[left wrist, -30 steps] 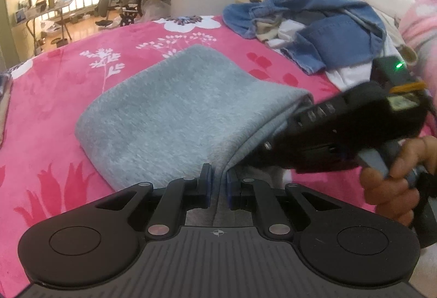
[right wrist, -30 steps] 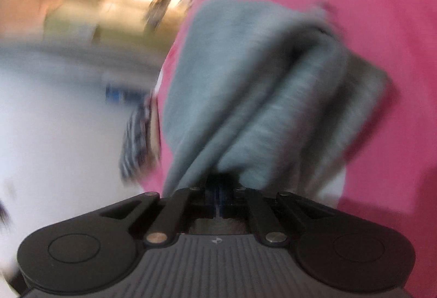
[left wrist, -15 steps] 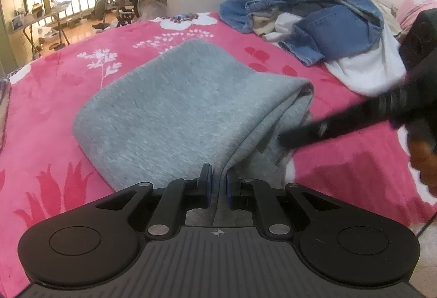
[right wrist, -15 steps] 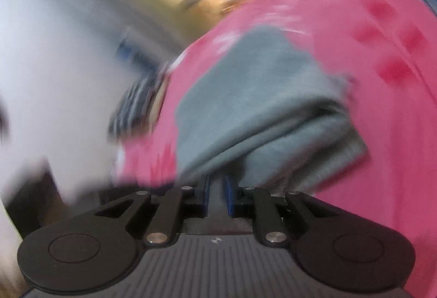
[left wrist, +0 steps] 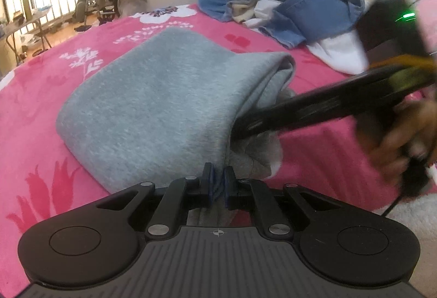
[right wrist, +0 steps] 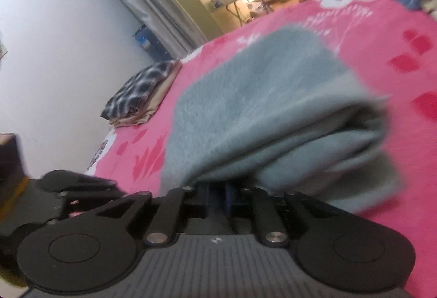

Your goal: Fold clothes

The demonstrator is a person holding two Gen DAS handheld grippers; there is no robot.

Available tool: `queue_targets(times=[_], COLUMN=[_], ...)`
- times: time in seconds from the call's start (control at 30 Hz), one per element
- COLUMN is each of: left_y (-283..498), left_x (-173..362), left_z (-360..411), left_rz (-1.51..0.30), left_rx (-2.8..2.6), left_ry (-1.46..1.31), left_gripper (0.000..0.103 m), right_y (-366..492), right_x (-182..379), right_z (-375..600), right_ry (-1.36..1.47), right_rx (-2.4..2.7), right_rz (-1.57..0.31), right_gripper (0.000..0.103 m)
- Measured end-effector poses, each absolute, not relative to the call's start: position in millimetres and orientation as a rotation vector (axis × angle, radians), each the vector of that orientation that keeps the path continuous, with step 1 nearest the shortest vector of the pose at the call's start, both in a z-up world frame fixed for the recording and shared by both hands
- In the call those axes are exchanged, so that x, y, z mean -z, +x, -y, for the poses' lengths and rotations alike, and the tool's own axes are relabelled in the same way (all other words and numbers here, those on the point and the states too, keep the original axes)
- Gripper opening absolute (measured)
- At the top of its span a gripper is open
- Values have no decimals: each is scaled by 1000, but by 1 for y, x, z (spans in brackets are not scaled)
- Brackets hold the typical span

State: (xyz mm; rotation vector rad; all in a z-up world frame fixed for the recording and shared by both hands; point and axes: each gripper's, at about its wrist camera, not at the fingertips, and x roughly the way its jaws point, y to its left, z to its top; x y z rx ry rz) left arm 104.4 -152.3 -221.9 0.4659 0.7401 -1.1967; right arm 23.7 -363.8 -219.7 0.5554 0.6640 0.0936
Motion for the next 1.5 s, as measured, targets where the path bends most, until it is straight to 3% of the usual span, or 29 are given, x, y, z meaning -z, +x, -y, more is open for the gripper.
queue_targets(times=[0.27, 0.33, 0.4, 0.53, 0.8, 0.97, 1.13, 1.27, 1.5], left_y=[100, 98, 97, 95, 92, 92, 91, 85, 64], left_x=[224, 225, 226, 230, 232, 233, 228, 215, 231], left_z=[152, 152, 153, 156, 157, 159, 159, 164, 204], left_rz=[-705, -700, -688, -688, -672, -684, -679, -660, -547], left_rx=[1206, 1206, 1213, 1240, 1243, 1257, 1249, 1258, 1241], left_ry=[507, 516, 538, 555, 580, 595, 610, 604, 807], left_gripper=[7, 7, 7, 9, 10, 11, 12, 35, 43], right_y=[9, 21, 34, 36, 32, 53, 43, 24, 5], right_x=[148, 142, 162, 220, 149, 217, 184, 192, 226], right_z=[350, 346, 352, 391, 367, 350, 360, 371, 377], right_ry=[-48, -133, -193, -119, -112, -161, 82, 334, 586], right_rx=[-60, -94, -79, 8, -90, -145, -82, -46, 29], right_rz=[-543, -511, -596, -778, -619, -798, -756, -842, -902], right_gripper=[17, 15, 15, 15, 19, 14, 15, 16, 17])
